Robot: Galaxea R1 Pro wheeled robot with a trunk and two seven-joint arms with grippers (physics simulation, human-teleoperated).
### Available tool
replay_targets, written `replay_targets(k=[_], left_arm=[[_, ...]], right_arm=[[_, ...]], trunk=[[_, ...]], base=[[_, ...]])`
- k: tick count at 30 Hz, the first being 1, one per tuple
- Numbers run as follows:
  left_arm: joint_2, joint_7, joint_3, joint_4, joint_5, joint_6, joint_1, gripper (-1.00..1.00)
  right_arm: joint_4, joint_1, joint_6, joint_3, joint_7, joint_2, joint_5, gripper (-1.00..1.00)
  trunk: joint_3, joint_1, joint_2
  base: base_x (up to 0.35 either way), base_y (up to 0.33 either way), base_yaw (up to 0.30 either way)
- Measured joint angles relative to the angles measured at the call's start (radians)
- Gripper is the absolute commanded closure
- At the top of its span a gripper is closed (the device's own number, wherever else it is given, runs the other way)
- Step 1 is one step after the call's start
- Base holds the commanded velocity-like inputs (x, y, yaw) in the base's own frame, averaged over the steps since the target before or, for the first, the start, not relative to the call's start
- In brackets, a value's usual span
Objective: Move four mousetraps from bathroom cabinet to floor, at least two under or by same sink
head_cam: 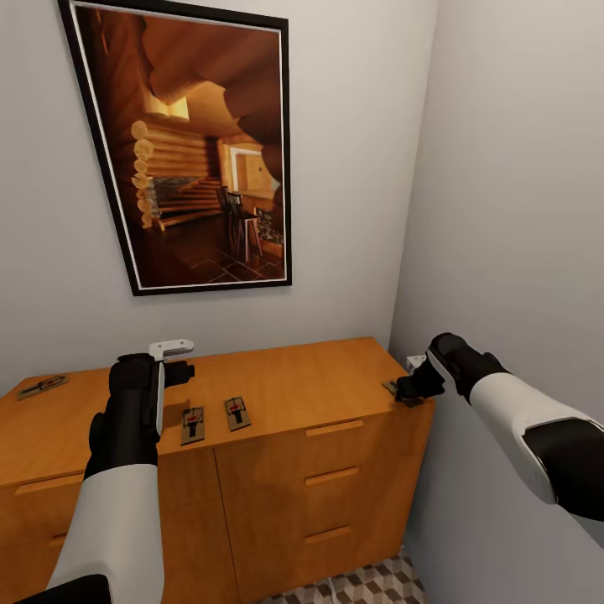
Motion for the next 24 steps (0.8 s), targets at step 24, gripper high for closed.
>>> replay_targets(k=[24], left_arm=[[0.000,0.000,0.000,0.000,0.001,0.000,0.000,-1.00]], right_arm=[[-0.007,0.000,0.018,-0.007,0.006,-0.001,-0.021,1.00]], trunk=[[0.000,0.000,0.000]], base=[[0.000,0.000,0.000]])
